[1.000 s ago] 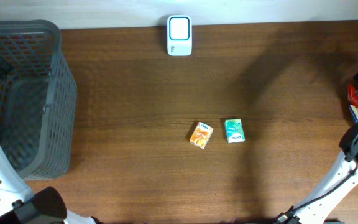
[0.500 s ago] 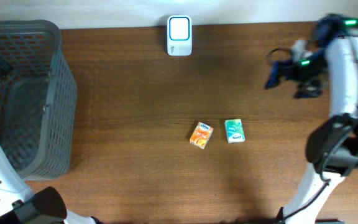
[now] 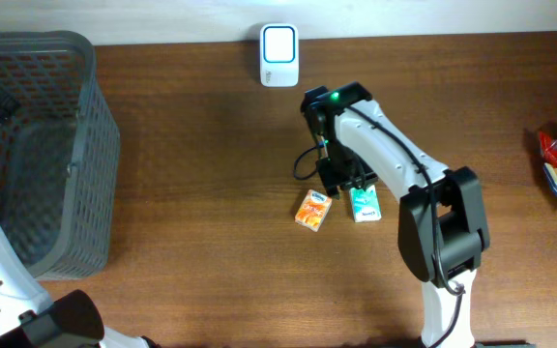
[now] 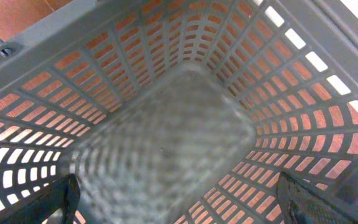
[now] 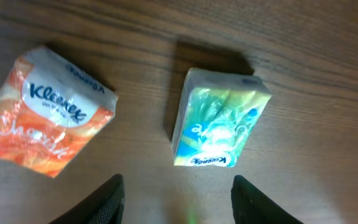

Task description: Scan the item barcode

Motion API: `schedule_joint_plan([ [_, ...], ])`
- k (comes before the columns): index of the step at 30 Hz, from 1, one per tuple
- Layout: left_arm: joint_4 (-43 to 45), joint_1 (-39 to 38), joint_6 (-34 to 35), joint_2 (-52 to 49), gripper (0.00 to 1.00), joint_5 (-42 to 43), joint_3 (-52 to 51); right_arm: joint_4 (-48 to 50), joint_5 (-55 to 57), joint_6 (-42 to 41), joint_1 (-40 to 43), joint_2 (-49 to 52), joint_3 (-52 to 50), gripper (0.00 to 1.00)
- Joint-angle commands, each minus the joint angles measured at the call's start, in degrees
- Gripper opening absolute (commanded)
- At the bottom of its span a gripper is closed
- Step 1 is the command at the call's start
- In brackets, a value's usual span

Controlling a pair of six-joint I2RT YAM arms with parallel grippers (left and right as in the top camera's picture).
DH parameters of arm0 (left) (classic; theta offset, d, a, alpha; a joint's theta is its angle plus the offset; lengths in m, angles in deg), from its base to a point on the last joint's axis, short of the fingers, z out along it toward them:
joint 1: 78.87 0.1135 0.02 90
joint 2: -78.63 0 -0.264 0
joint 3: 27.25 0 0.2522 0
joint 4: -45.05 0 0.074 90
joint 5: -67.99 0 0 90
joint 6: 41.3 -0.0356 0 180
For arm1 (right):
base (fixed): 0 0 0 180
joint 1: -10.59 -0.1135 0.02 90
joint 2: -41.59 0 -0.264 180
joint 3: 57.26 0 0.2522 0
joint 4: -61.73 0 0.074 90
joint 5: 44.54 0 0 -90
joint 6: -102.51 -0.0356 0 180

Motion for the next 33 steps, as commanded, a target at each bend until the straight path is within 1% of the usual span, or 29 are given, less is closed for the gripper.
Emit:
schedule_joint_plan([
  [1, 0.0, 0.4, 0.5, -0.1, 0.99, -0.2, 0.2, 0.9, 3.8, -4.3, -1.5, -0.4, -1.7, 0.52],
  [3, 0.0, 0.4, 0.5, -0.1, 0.99, -0.2, 0.2, 2.8, 3.8, -4.3, -1.5, -0.4, -5.1, 0.52],
  [5, 0.0, 0.4, 0.5, -0.1, 0.99, -0.2, 0.2, 7.1, 3.8, -4.3, -1.5, -0.4, -9.6, 0.51],
  [7, 0.0, 0.4, 0.5, -0.1, 0.99, -0.2, 0.2, 10.5, 4.5, -4.3, -1.5, -0.4, -11.8, 0.5],
  [9, 0.0, 0.4, 0.5, -0.1, 0.99, -0.2, 0.2, 13.4, 6.9, -4.3, -1.5, -0.4, -13.3, 0.44],
  [14, 0.0, 0.4, 0.5, -0.1, 0.99, -0.2, 0.2, 17.0, 8.9, -4.3, -1.5, -0.4, -15.1, 0.43],
  [15, 0.0, 0.4, 0.5, -0.1, 0.99, -0.2, 0.2, 17.6, 9.4, -4.3, -1.5, -0.4, -15.5, 0.37],
  [18, 0.0, 0.4, 0.5, -0.1, 0.99, -0.2, 0.2, 18.7, 10.2, -4.3, -1.5, -0.4, -15.8, 0.09],
  [19, 0.0, 0.4, 0.5, -0.1, 0.99, -0.2, 0.2, 18.7, 10.2, -4.3, -1.5, -0.4, -15.4, 0.04],
  [21, 0.0, 0.4, 0.5, -0.1, 0.99, -0.2, 0.2, 17.4, 9.2, -4.3, -1.1, -0.5, -13.1, 0.04],
  [23, 0.0, 0.4, 0.5, -0.1, 0.99, -0.2, 0.2, 15.7, 4.3, -4.2, 0.0, -0.5, -9.1, 0.04],
  [24, 0.0, 0.4, 0.5, -0.1, 0.99, -0.2, 0.2, 16.0, -7.9, 0.2, 2.8, -0.5, -4.2, 0.04],
  [26, 0.0, 0.4, 0.5, -0.1, 0.99, -0.2, 0.2, 17.1, -16.2, 3.0, 5.2, -0.5, -2.8, 0.04],
  [29, 0.0, 0.4, 0.5, -0.1, 0.99, -0.2, 0.2, 20.1, -33.7, 7.4, 14.0, -0.4, -3.6, 0.04],
  [32, 0.0, 0.4, 0.5, -0.1, 0.99, -0.2, 0.2, 21.8, -48.6, 14.4, 21.4, -0.4, -5.9, 0.04],
  [33, 0.0, 0.4, 0.5, -0.1, 0.99, -0.2, 0.2, 23.3, -54.6, 16.5, 24.5, -0.4, -8.1, 0.04],
])
